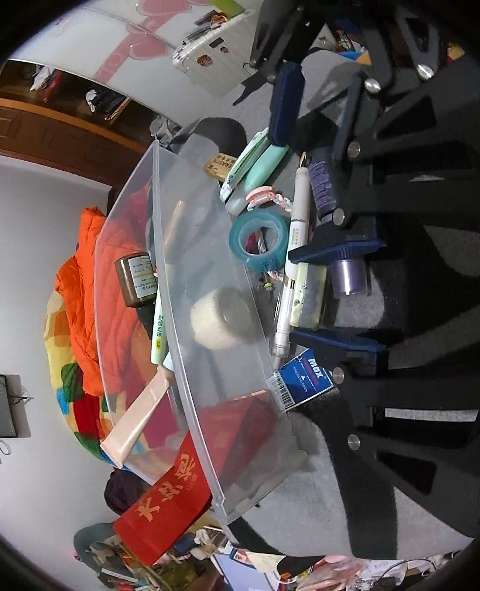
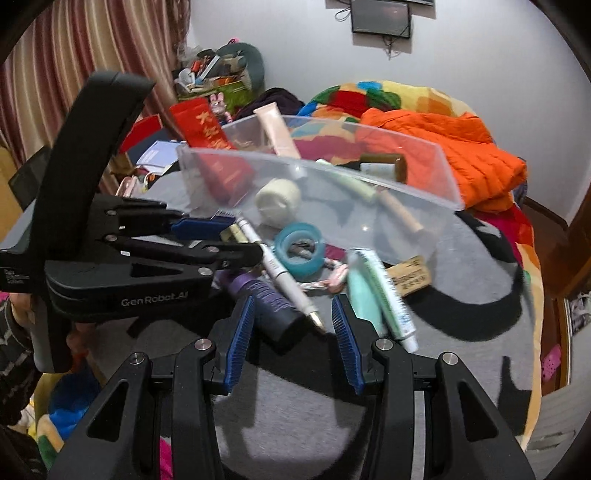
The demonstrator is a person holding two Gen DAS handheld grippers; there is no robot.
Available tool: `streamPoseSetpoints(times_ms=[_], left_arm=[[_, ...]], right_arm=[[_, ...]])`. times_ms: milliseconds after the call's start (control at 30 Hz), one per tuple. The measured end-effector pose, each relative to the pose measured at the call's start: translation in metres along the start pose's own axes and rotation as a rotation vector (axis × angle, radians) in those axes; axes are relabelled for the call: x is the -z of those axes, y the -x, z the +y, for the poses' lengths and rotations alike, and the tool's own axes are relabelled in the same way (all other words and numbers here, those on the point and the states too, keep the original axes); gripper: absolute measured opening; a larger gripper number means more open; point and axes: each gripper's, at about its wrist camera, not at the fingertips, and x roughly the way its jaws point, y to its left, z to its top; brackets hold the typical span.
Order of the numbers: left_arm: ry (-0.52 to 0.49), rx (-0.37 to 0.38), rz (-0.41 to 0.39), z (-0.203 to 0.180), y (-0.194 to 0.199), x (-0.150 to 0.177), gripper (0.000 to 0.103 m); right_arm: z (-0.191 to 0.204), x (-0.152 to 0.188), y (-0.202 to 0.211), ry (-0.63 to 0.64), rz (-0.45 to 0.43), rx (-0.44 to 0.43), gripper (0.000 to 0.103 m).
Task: Organize objects
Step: 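Grasp the pale green eraser with the left tool while the right tool grasps the purple spray bottle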
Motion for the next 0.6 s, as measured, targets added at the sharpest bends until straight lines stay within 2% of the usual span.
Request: streamPoseSetpoints(times_ms=[200, 333, 600], left_arm=[[0.051, 0.006, -0.032, 0.012, 0.017, 0.005, 0.035], [0.073, 0.014, -0.057, 0.022, 0.039, 0.015, 0.035], [0.131, -0.015, -0.063, 0.041, 0.061, 0.041, 0.035]], right_arm=[[0.006, 0.002, -0.011, 0.016, 0.041, -0.044, 0.04], [0.015, 0.009, -0.002, 0.055, 0.046, -0.083, 0.039], [0.031, 0.005, -0.013, 0.098, 0.061, -0.093, 0.039]])
